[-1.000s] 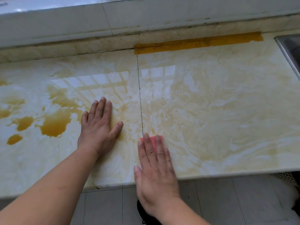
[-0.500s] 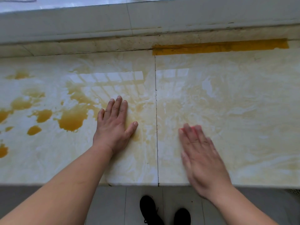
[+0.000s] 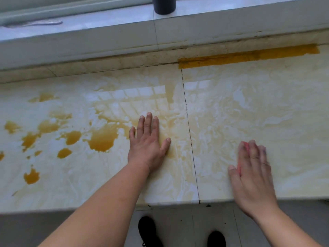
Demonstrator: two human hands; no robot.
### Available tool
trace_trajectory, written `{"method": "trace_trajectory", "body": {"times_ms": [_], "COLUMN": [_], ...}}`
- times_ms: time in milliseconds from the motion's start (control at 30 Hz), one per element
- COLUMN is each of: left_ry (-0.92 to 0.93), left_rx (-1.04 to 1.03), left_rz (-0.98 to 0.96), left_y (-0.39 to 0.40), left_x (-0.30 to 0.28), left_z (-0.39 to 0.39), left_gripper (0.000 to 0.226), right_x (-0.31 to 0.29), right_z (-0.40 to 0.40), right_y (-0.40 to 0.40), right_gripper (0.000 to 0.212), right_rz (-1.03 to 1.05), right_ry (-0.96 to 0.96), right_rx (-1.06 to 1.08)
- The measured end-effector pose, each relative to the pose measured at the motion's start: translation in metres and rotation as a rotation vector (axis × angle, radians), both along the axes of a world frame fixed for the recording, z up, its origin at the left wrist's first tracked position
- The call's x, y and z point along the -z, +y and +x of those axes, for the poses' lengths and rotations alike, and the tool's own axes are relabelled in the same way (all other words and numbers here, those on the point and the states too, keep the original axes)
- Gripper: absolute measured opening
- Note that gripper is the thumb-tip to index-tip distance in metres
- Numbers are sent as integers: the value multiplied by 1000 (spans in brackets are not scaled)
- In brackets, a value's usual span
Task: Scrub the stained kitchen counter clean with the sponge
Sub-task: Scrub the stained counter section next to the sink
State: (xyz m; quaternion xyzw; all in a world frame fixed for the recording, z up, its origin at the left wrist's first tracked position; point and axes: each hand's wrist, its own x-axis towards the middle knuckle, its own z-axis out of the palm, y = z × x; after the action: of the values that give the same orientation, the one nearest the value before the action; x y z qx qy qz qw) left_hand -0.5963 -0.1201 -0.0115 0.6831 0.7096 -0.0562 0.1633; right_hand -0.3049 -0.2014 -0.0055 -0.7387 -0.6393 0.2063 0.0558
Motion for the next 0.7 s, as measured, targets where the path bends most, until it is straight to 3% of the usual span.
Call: {"method": "trace_trajectory", "body": {"times_ms": [133, 233, 433, 700], "left_ry": [-136, -254, -4, 24], "left_rx": [25, 42, 111, 104], "left_rz": [-43, -53, -29, -36], "left_y": [4, 9, 27, 39], "left_x": [-6, -15, -6, 2], "left_z": [-8, -26, -120, -138], "left_gripper": [78, 70, 84, 100], "right_x": [-9, -3, 1, -17], "right_z": [-101, -151, -172, -197], "right_y": [-31, -55, -48, 22], "right_gripper": [76, 76, 72, 67], "right_rz": [-38, -25, -10, -58], "right_ry": [103, 48, -80, -61], "right_rx": [-154, -266, -279, -296]}}
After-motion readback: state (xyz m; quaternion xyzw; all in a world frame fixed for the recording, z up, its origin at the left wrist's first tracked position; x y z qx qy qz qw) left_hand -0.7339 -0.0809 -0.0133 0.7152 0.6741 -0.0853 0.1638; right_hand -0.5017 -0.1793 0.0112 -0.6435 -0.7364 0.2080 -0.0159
